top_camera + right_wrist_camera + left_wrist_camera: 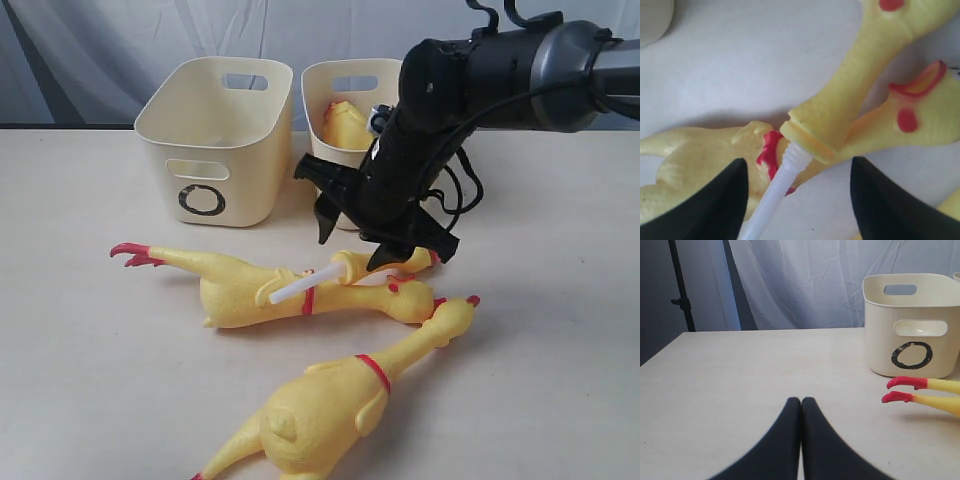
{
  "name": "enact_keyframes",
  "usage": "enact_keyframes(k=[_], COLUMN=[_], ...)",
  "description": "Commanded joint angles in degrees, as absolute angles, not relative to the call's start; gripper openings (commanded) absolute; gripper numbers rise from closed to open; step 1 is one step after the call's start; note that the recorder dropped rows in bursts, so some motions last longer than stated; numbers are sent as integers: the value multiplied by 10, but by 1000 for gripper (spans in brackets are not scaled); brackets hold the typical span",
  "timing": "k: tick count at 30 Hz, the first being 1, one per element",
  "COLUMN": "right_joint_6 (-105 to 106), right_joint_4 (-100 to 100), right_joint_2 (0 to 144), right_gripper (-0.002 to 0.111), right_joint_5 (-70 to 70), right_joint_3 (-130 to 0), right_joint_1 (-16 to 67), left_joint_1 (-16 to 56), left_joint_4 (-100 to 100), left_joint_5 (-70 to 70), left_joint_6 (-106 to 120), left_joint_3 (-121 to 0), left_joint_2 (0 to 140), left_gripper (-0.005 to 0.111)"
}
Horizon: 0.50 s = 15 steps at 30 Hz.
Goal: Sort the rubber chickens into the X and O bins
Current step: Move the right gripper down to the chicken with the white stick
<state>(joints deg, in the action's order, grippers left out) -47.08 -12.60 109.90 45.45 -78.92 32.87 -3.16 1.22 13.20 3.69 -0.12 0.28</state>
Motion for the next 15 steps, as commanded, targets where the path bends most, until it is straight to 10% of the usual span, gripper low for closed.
enact_keyframes(k=[1,15], right_joint_6=[-471,-472], right_joint_4=[-127,-130], right_joint_2=[1112,1145], right_gripper=[57,57], right_joint_5=[458,414], right_joint_3=[-791,-791], right_joint_1=[324,324], left_joint_1=[-28,-28], left_joint_4=[11,11], left_joint_5=[129,129], left_joint_6=[36,36], left_joint_3=[0,0], left_joint_2=[0,0], left_gripper=[0,0])
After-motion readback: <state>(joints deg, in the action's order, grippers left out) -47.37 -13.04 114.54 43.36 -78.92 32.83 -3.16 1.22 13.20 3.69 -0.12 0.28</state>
